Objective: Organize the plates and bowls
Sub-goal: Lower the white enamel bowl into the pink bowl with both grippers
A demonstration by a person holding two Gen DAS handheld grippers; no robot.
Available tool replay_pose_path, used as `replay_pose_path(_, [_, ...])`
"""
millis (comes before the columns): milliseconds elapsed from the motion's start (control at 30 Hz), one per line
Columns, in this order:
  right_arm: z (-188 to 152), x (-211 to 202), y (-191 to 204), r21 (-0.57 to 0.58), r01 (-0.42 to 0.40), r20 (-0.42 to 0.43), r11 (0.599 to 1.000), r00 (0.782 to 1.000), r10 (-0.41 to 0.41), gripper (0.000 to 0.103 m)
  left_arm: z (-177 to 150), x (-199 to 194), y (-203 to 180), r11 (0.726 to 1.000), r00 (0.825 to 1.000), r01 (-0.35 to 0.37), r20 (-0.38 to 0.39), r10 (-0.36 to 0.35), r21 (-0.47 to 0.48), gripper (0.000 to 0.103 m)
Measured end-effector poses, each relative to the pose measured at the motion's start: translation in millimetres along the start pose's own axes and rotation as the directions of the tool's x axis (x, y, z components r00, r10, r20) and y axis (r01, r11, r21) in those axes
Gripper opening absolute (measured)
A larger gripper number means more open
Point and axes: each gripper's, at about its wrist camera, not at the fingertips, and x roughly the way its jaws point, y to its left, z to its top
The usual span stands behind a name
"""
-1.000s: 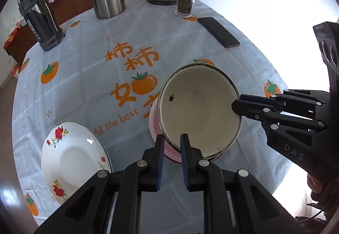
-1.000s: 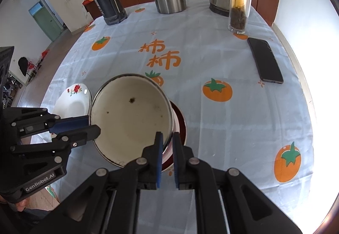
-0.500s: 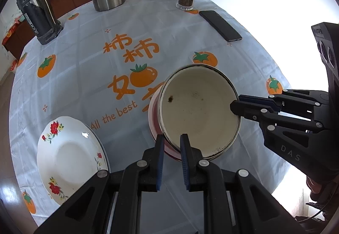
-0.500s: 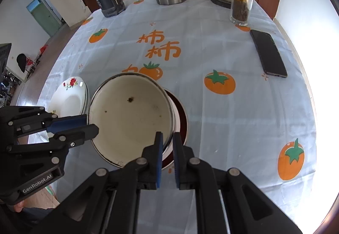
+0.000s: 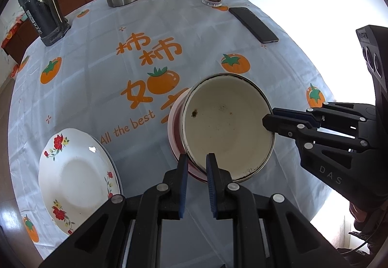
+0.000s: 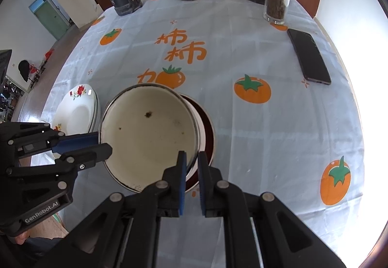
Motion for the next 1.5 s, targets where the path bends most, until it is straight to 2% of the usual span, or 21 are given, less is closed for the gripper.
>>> replay_pose_path(800, [5, 14, -7, 0.012, 0.0, -0.027, 1.0, 1.0, 0.0, 0.01, 2, 17, 7, 1.0, 0.998, 0.027, -0.049, -0.028, -0.014, 0.017])
replay_pose_path(1500, [7, 15, -9, 0.018, 0.0, -0.021, 1.0, 1.0, 0.001, 0.01, 4, 17, 8, 0.999, 0.998, 0.032, -0.047, -0.033, -0.023, 0.017])
